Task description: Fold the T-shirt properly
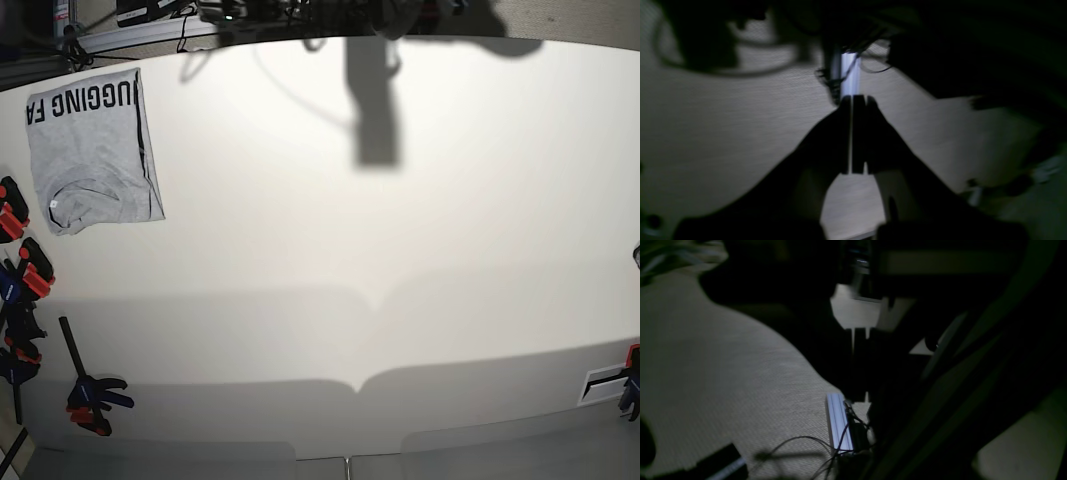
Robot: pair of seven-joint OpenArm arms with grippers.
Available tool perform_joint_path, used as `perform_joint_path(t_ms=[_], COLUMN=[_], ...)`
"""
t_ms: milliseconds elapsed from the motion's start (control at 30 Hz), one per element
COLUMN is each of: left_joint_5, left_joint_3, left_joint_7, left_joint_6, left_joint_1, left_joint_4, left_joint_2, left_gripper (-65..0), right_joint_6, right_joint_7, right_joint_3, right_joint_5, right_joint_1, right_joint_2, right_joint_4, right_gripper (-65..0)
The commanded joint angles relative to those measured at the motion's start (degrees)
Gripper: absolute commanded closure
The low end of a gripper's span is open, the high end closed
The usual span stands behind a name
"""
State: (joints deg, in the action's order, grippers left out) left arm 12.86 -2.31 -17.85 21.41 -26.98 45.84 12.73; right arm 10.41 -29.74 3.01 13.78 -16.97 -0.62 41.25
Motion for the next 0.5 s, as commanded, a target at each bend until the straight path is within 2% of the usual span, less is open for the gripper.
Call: perform_joint_path(t_ms=[0,100,467], left_joint_5=[-1.4,-5.1,-5.3], left_joint_3=[-0.1,-0.1,-0.1], left_joint_7=[0.5,0.9,2.3], left_joint_6=[0.4,0.4,0.4], left_joint_1=[-0.7,-0.6,-0.5], left_joint_4=[0.2,0.2,0.2], left_joint_2=[0.3,0.3,0.3], left_gripper=[0.0,0.0,0.0], right_joint_6=[0.1,0.2,0.2], right_joint_7=[0.2,0.8,1.0], right_joint_3=[1.2,2.7,2.6], right_joint_5=[0.1,0.1,0.1], right_joint_1=[0.2,0.2,0.1], right_joint_2=[0.0,0.0,0.0], right_joint_4=[0.3,0.3,0.3], right_gripper=[0.0,0.0,0.0])
